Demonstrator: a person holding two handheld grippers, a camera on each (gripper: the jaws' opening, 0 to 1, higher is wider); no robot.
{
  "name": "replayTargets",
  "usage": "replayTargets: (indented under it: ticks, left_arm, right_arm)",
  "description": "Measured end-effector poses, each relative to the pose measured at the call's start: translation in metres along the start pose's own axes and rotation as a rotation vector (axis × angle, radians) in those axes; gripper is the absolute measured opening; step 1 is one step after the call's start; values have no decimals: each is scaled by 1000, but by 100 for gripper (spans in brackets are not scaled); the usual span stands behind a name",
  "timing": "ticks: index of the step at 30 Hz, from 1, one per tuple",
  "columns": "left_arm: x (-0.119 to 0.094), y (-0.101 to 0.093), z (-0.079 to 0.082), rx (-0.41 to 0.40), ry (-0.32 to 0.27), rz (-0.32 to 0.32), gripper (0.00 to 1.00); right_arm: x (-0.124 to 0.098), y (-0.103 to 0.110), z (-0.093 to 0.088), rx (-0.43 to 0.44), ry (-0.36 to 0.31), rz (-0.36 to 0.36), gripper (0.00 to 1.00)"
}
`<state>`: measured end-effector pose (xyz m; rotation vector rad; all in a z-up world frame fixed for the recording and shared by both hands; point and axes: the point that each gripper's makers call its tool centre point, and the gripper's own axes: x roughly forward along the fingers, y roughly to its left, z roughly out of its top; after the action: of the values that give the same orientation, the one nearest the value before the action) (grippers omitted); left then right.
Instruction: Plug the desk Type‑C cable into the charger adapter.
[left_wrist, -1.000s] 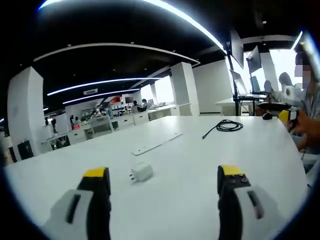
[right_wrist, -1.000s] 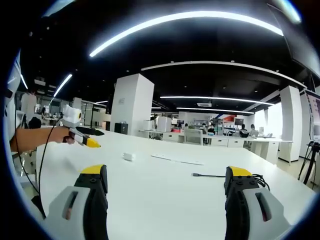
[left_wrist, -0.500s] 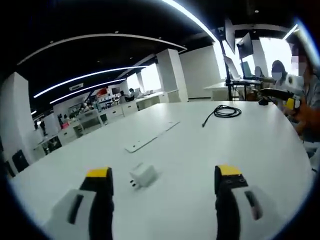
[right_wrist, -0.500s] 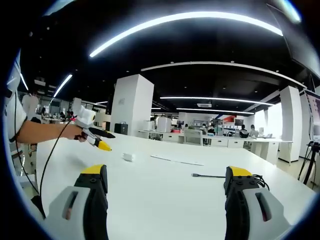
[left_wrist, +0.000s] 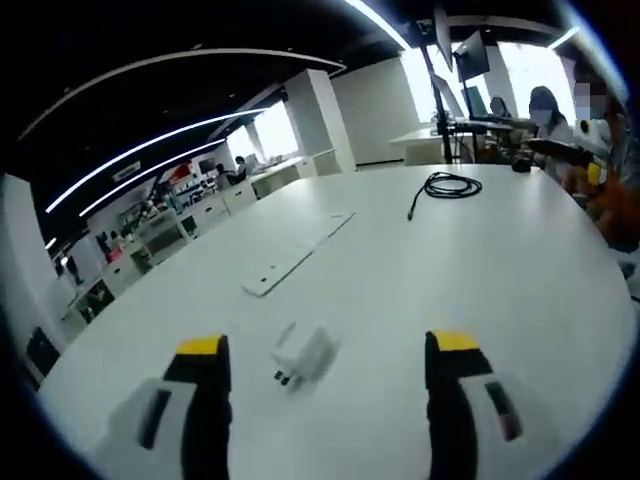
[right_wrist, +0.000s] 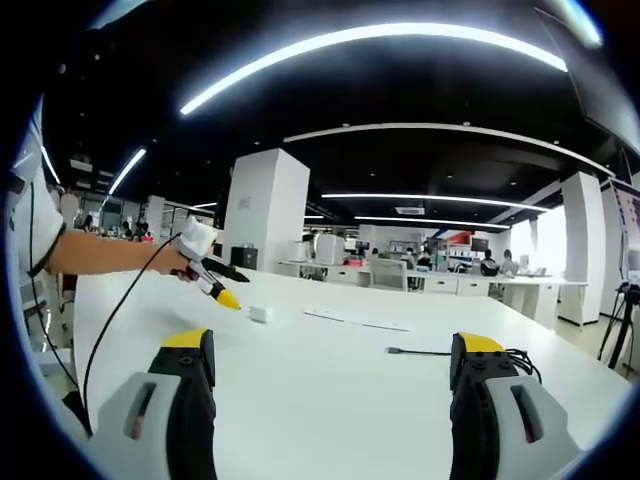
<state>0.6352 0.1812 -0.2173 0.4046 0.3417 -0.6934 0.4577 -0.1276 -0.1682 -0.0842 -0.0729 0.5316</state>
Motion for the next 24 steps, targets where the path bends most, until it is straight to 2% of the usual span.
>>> replayTargets:
  ticks: [3, 4, 8, 9, 11, 14, 19, 20, 24]
  left_arm:
    - [8, 8, -5, 28, 45, -21, 77]
    - [9, 0, -5, 41, 55, -26, 77]
    - [13, -3, -5, 59, 80, -32, 75]
    - [20, 0, -6, 83, 107, -42, 75]
    - [22, -12, -8, 112, 141, -66, 71]
    - [32, 2, -13, 142, 182, -86, 69]
    - [39, 1, -16, 157, 210, -116, 65]
    - [47, 12, -19, 165, 227, -134, 64]
    - [55, 14, -26, 166, 277, -169, 62]
  right_arm:
    - [0, 0, 0, 1, -1, 1, 100]
    - [0, 0, 0, 0, 0, 1, 100]
    - [0, 0, 0, 3, -2, 0, 100]
    - [1, 0, 0, 3, 0, 0, 100]
    - [1, 1, 0, 4, 0, 3, 100]
    - [2, 3, 0, 5, 0, 7, 100]
    - [4, 5, -2, 8, 2, 12, 100]
    - [4, 6, -2, 10, 1, 15, 99]
    - [5, 7, -2, 12, 1, 20, 99]
